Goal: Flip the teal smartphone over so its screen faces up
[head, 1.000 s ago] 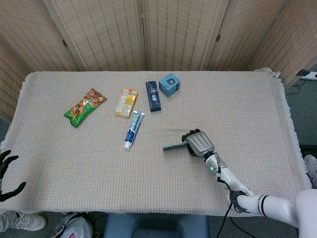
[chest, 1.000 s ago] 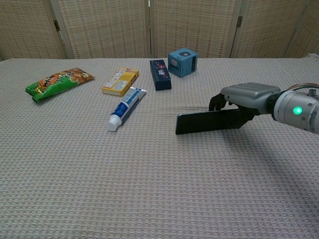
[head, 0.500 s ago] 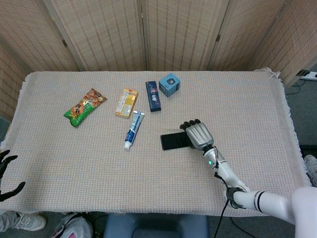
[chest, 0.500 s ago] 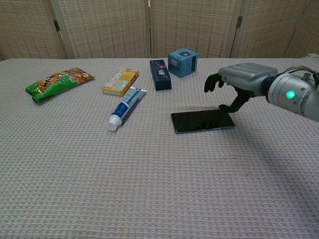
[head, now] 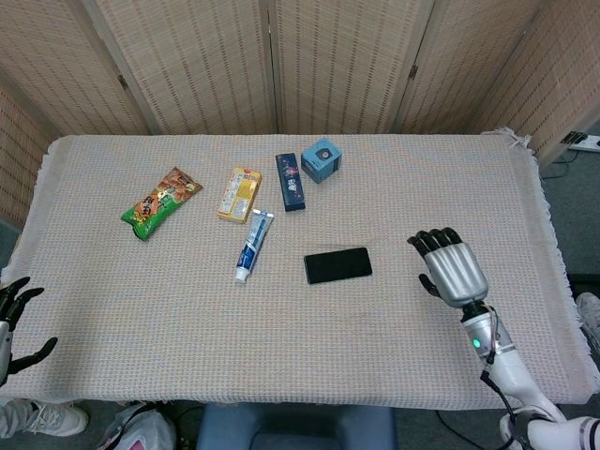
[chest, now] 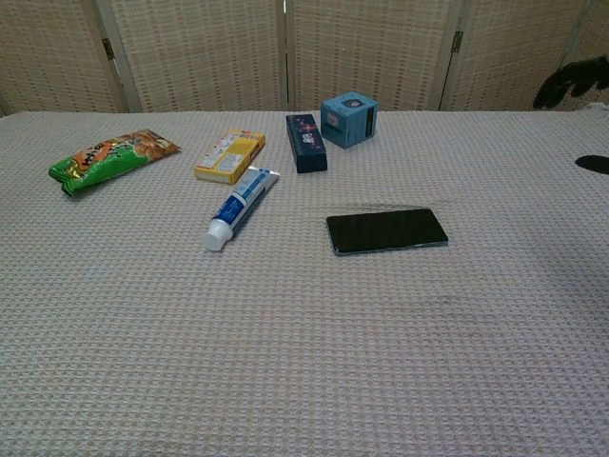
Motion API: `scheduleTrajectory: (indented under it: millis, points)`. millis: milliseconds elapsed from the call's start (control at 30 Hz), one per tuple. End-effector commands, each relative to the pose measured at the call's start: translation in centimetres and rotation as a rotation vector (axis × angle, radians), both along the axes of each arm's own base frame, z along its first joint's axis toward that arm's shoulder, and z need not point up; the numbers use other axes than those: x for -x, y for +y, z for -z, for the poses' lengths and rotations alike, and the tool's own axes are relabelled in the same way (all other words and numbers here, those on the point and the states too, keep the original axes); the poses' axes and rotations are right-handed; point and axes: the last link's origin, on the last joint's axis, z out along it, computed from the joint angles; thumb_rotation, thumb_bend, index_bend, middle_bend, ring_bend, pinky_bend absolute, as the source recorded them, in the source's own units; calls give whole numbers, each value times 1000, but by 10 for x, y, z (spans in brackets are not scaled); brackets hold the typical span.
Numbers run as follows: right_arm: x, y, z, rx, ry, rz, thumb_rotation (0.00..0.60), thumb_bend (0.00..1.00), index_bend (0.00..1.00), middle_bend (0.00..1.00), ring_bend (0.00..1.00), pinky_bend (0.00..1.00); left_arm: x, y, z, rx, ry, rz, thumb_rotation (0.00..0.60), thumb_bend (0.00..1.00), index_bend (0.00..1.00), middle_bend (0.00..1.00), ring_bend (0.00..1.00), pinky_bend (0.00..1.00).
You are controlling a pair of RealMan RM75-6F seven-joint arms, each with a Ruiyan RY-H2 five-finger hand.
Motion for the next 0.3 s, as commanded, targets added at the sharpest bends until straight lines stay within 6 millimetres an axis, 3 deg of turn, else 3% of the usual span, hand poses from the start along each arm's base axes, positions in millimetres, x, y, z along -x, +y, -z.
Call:
scheduleTrajectory:
  millis: [33,300]
  points:
    - [23,43,-27,46,8,32,600,226,253,272,223,242,-4,3,2,2,-1,11,600,211,227,145,150,195]
    - [49,101,-55,124,-40,94,600,216,253,282,223,242,-17,9,10,19,7,43,600,211,227,145,150,195]
